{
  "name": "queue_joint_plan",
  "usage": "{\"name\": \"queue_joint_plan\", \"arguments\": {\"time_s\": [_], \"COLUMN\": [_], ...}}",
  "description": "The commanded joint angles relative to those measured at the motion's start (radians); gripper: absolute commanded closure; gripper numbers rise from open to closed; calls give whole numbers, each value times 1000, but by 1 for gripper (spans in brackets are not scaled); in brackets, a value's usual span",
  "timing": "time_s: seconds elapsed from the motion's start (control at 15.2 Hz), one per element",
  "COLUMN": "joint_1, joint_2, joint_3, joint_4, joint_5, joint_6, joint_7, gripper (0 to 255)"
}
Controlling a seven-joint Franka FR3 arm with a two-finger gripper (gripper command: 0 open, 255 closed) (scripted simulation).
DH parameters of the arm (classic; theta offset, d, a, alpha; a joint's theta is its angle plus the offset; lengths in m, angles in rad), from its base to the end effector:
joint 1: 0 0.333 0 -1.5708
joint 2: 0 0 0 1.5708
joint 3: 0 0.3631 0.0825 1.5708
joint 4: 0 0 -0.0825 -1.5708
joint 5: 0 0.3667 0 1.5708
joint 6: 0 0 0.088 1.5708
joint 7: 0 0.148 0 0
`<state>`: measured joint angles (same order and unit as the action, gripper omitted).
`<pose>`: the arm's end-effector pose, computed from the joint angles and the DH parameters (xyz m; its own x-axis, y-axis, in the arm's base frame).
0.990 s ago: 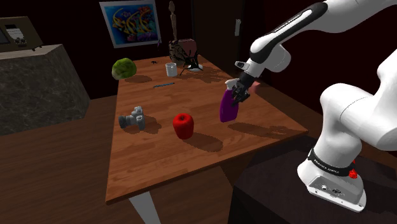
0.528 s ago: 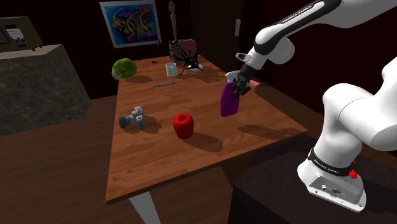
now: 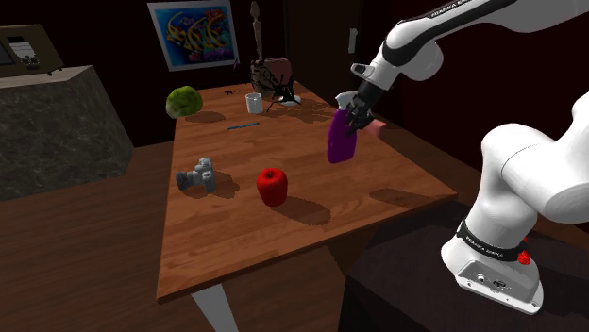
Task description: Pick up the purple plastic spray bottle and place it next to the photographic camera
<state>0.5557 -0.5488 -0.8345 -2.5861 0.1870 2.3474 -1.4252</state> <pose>0.3807 -0.1035 0.4163 0.4064 0.7480 0.5248 0.8778 -0.4791 0.0031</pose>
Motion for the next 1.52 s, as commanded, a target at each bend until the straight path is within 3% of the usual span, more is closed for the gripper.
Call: {"name": "queue_joint_plan", "arguments": {"time_s": [0.0,1.45], "joint_1": [-12,-63], "joint_2": [-13,-95], "joint_3": [18,148], "joint_4": [14,224], "joint_5": [-9,-52], "joint_6": [-25,-299], "joint_7": [19,173], "gripper": [255,255]}}
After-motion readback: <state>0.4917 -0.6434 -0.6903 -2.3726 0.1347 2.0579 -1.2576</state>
